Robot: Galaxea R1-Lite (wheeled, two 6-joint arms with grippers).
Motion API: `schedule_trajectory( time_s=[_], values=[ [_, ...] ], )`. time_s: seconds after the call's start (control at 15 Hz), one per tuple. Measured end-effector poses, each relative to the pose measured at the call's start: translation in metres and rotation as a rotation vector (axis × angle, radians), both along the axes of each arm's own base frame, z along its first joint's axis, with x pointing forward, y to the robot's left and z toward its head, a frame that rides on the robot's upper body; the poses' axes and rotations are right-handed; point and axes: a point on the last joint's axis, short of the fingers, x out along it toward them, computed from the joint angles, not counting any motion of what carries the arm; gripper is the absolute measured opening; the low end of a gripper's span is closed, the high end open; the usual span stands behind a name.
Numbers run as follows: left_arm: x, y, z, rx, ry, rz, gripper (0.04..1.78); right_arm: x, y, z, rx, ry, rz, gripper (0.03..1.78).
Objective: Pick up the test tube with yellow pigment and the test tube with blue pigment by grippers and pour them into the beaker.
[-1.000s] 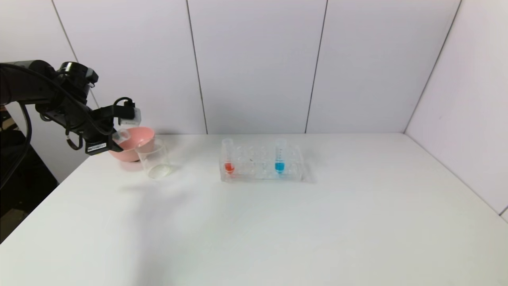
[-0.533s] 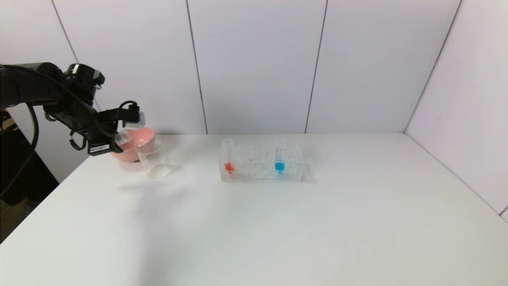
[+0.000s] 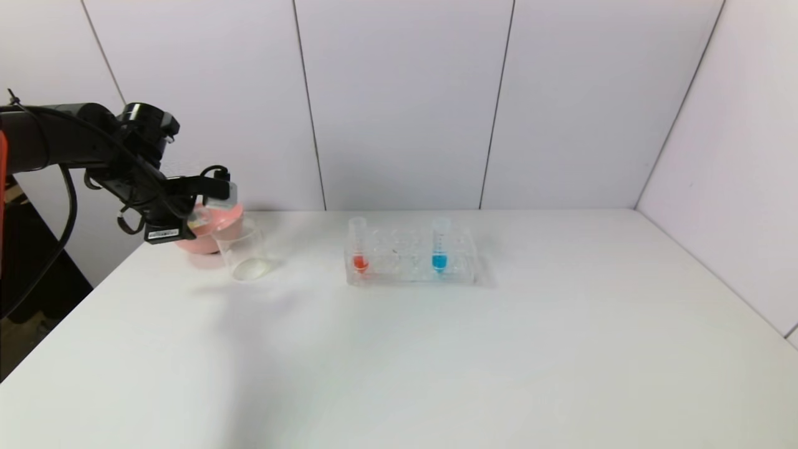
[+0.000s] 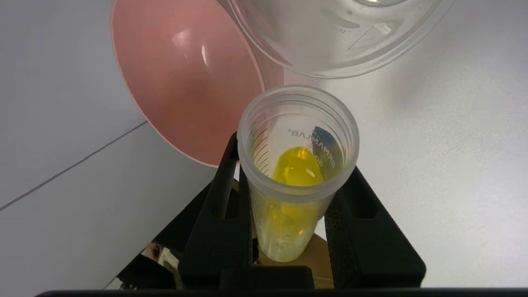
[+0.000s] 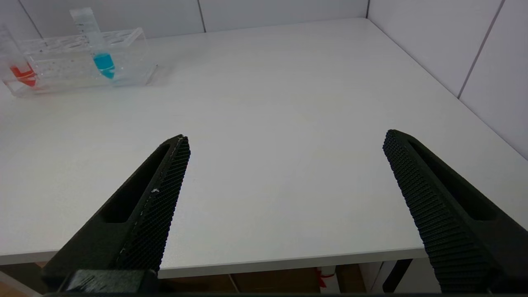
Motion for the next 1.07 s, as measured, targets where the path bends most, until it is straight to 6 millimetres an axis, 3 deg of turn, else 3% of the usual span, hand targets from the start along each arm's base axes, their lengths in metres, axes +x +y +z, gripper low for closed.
schedule_trajectory(
  time_s=[1.07],
  values=[
    [0.004, -0.013, -0.005, 0.153, 0.035, -0.031, 0.51, 0.0, 0.0, 0.0, 0.0, 0.0, 0.0, 1.71]
  ],
)
